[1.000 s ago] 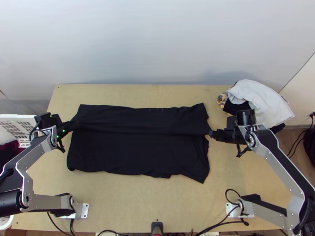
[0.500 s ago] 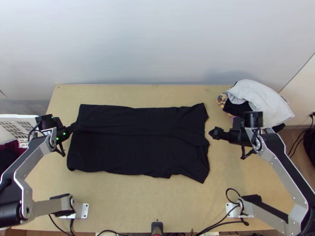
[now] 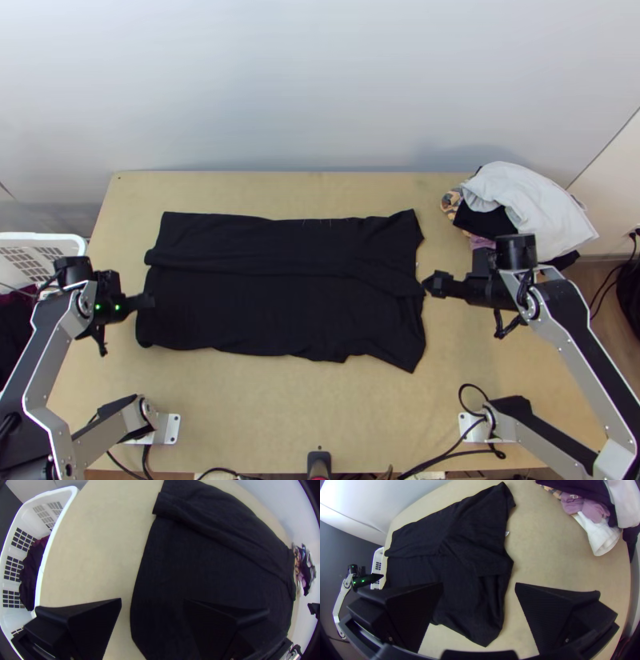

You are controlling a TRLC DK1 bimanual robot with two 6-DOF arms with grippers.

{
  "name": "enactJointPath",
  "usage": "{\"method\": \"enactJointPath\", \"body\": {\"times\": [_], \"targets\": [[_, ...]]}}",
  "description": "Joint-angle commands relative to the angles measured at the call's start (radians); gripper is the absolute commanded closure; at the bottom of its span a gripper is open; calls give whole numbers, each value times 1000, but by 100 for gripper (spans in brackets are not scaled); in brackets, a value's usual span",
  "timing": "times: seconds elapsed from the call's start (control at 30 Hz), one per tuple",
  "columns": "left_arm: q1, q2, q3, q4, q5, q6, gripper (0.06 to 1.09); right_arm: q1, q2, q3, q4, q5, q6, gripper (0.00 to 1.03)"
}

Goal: Fold the t-shirt

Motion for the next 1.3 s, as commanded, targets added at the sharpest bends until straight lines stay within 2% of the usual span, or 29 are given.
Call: {"method": "enactJointPath", "body": {"times": [0.0, 0.13, 0.3, 0.37, 0.5, 0.67, 0.83, 0.93, 1.17, 1.27], "targets": [[34, -26, -44, -117, 2, 111, 18, 63, -12, -8, -54, 0, 3, 3], [33, -6, -64, -118, 2, 111, 21, 117, -14, -5, -106, 0, -2, 4], [33, 13, -83, -94, 4, 91, 42, 169, 7, -15, -185, 0, -6, 4], [28, 16, -88, -86, 5, 83, 55, 186, 27, -18, -218, -3, -20, 4], [13, 14, -114, -22, 10, 97, 103, 242, 15, -38, -239, -14, -40, 4], [2, -41, -134, 21, 30, 92, 105, 276, 118, -58, -238, -15, -39, 4], [-6, -35, -108, 26, 28, 63, 105, 281, 290, -71, -212, -14, -88, 4], [-6, -40, -102, 26, 28, 57, 105, 325, 317, -87, -150, -14, -86, 4], [2, -50, -71, 12, 28, 57, 105, 362, 365, -96, -119, -3, -85, 4], [2, -43, -67, 12, 28, 57, 105, 387, 366, -110, -115, 26, -88, 11]]}}
